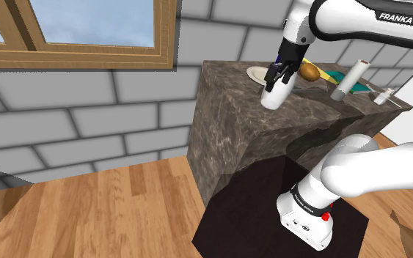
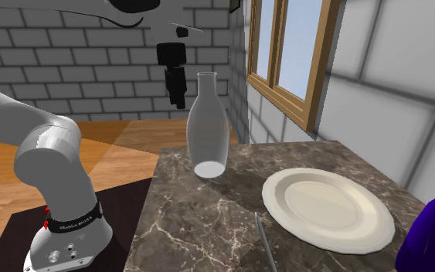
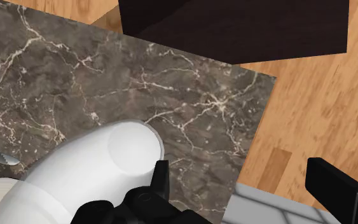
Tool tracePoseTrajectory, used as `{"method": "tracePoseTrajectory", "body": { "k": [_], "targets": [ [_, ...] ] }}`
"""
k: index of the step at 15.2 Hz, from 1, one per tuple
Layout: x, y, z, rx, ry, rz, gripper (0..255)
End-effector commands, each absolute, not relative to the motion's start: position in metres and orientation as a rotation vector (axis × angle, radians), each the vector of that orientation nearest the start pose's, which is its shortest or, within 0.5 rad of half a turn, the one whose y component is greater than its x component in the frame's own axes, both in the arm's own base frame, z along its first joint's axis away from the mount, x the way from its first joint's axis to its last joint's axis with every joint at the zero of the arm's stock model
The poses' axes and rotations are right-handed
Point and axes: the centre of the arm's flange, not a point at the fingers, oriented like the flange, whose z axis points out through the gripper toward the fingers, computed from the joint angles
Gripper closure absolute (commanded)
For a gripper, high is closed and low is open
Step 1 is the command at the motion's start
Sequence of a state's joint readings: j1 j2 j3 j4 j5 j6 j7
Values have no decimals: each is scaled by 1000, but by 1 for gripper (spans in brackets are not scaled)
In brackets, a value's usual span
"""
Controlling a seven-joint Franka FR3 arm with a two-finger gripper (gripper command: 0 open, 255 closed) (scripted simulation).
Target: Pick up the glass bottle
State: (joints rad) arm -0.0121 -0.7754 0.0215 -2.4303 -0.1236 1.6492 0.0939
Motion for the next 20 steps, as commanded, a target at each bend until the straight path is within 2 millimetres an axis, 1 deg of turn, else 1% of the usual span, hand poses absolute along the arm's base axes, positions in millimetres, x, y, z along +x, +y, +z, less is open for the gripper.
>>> {"method": "tracePoseTrajectory", "body": {
  "k": [1,8,14,15,20],
  "targets": [
    [315,-8,560,-3277,132,-1,0],
    [339,-86,621,-3205,161,27,0],
    [359,-156,669,-3142,185,51,0],
    [360,-159,670,-3139,186,52,0],
    [360,-159,644,-3139,186,52,0]
  ]
}}
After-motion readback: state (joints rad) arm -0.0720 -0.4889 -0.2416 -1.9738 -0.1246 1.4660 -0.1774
